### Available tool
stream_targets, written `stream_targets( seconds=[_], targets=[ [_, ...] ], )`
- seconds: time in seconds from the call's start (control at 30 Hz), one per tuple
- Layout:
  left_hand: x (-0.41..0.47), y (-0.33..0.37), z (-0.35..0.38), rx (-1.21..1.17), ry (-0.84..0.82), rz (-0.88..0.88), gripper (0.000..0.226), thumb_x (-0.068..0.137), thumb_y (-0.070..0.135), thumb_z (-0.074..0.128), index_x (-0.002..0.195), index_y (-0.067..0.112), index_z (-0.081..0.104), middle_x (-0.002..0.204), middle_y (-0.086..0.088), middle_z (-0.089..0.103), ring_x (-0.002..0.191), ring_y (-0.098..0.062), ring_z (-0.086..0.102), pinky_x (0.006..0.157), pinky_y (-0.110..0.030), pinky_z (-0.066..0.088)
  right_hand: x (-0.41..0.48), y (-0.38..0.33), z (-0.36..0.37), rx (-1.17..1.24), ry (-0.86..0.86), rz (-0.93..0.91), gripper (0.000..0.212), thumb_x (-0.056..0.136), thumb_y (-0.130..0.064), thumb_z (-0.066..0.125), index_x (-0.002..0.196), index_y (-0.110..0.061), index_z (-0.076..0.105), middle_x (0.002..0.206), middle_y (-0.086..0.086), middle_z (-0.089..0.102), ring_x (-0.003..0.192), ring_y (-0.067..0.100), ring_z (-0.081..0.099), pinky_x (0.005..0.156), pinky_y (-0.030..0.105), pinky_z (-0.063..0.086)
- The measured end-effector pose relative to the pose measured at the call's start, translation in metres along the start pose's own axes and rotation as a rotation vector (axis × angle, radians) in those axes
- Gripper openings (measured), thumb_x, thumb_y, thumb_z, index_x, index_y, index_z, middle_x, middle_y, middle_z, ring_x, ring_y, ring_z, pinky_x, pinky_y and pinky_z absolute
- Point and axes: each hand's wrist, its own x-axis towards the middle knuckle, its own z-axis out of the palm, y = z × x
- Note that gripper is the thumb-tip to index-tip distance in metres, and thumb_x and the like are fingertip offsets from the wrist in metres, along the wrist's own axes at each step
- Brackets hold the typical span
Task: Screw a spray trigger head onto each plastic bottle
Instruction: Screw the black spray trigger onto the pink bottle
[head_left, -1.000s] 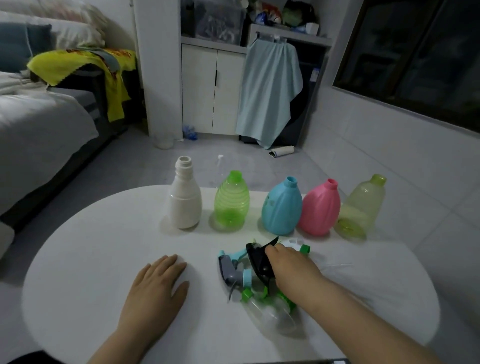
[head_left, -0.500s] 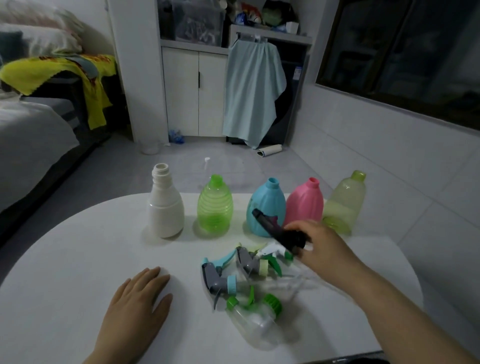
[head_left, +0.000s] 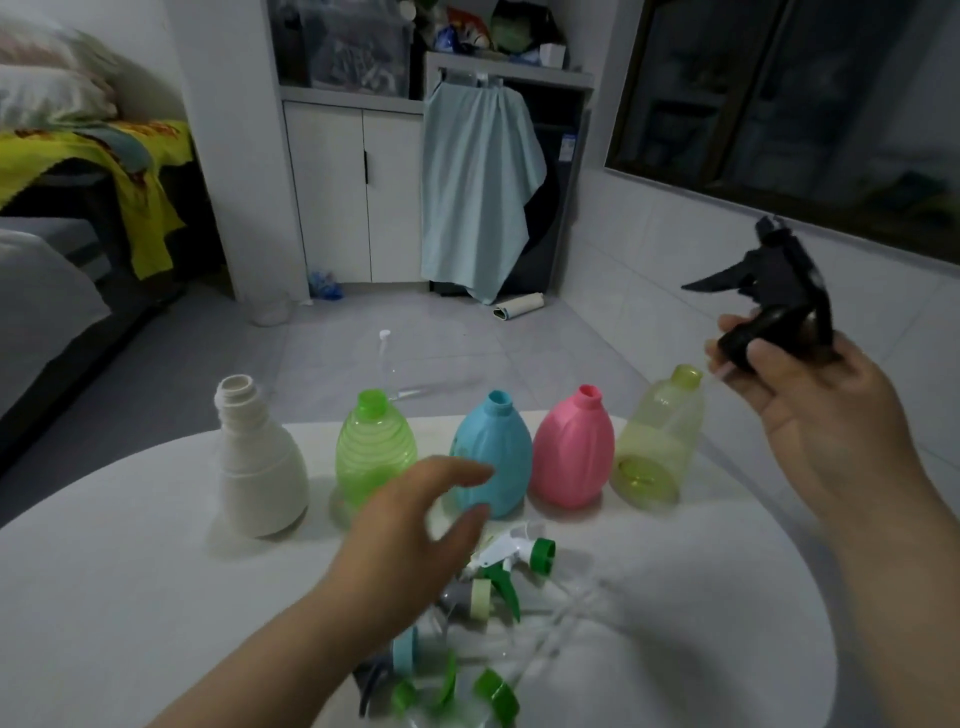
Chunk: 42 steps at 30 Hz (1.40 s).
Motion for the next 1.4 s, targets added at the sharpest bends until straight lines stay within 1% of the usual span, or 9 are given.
stream_targets(
  seconds=[0.17,0.3,0.73,0.83,0.93,1.03,1.13,1.3,1.4],
  targets=[
    [0.066,0.022,0.073,-0.194,-0.048,-0.124,0.057,0.079,0.014,0.058,0.130,0.024,0.034,0.117,0.013,0.044,0.104,-0.001,0.040,0.074,0.013,0.020,0.027,0.003,0.004,0.127,0.086,-0.065,0.023,0.086,0.000,0.044,0.089,-0.020,0.054,0.085,-0.004,0.065,0.074,0.007,0.064,0.078,0.021,0.053],
    [0.100,0.015,0.111,-0.231,-0.018,-0.279,0.069,0.081,0.014,0.057,0.137,0.020,0.019,0.146,-0.001,0.027,0.133,-0.015,0.026,0.105,-0.020,0.020,0.044,0.017,0.007,0.090,0.105,-0.052,0.020,0.084,0.000,0.049,0.085,-0.020,0.055,0.088,0.000,0.061,0.081,0.015,0.061,0.080,0.023,0.051],
    [0.130,-0.014,0.150,-0.174,-0.108,-0.417,0.100,0.057,0.020,0.081,0.136,0.018,0.019,0.143,-0.007,0.033,0.130,-0.025,0.033,0.109,-0.044,0.031,0.060,0.051,0.006,0.086,0.084,-0.015,0.015,0.081,-0.004,0.056,0.084,-0.018,0.055,0.085,0.001,0.063,0.086,0.020,0.061,0.082,0.030,0.052],
    [0.130,-0.015,0.158,-0.102,-0.089,-0.408,0.093,0.056,0.020,0.081,0.132,0.017,0.027,0.136,-0.007,0.042,0.125,-0.027,0.039,0.105,-0.046,0.035,0.059,0.058,0.007,0.056,0.061,0.006,0.015,0.080,-0.004,0.057,0.084,-0.018,0.055,0.087,0.001,0.063,0.086,0.020,0.061,0.082,0.030,0.052],
    [0.126,-0.011,0.162,-0.095,-0.018,-0.333,0.058,0.059,0.015,0.074,0.109,0.019,0.044,0.103,0.001,0.053,0.103,-0.026,0.052,0.088,-0.039,0.046,0.058,0.064,0.007,0.029,0.048,0.022,0.016,0.080,-0.003,0.057,0.084,-0.019,0.054,0.087,0.000,0.062,0.087,0.020,0.061,0.082,0.029,0.053],
    [0.121,-0.009,0.163,-0.126,0.025,-0.229,0.026,0.065,0.017,0.066,0.086,0.021,0.052,0.075,0.010,0.051,0.075,-0.015,0.053,0.063,-0.026,0.044,0.053,0.068,0.008,-0.029,0.006,0.040,0.017,0.080,-0.002,0.057,0.084,-0.019,0.053,0.090,-0.001,0.062,0.091,0.022,0.060,0.084,0.032,0.053],
    [0.119,-0.006,0.161,-0.223,0.029,-0.213,0.015,0.074,0.024,0.064,0.089,0.020,0.062,0.064,0.021,0.048,0.064,0.005,0.046,0.054,-0.001,0.034,0.045,0.069,0.010,-0.088,-0.021,0.059,0.019,0.080,-0.002,0.057,0.083,-0.019,0.051,0.090,0.001,0.061,0.092,0.026,0.059,0.089,0.039,0.051],
    [0.113,0.012,0.143,-0.311,0.026,-0.209,0.023,0.075,0.027,0.066,0.096,0.021,0.064,0.079,0.018,0.056,0.083,-0.007,0.053,0.069,-0.014,0.038,0.038,0.050,0.011,-0.049,-0.019,0.025,0.019,0.080,-0.002,0.056,0.083,-0.020,0.052,0.088,-0.004,0.063,0.089,0.022,0.063,0.084,0.033,0.053],
    [0.106,0.031,0.112,-0.304,0.078,-0.098,0.027,0.071,0.027,0.069,0.097,0.022,0.064,0.094,0.019,0.055,0.088,0.000,0.051,0.081,-0.017,0.037,0.035,0.025,0.013,-0.004,-0.084,-0.032,0.015,0.076,-0.011,0.060,0.084,-0.023,0.055,0.080,-0.007,0.069,0.084,0.012,0.066,0.078,0.026,0.054]
  ],
)
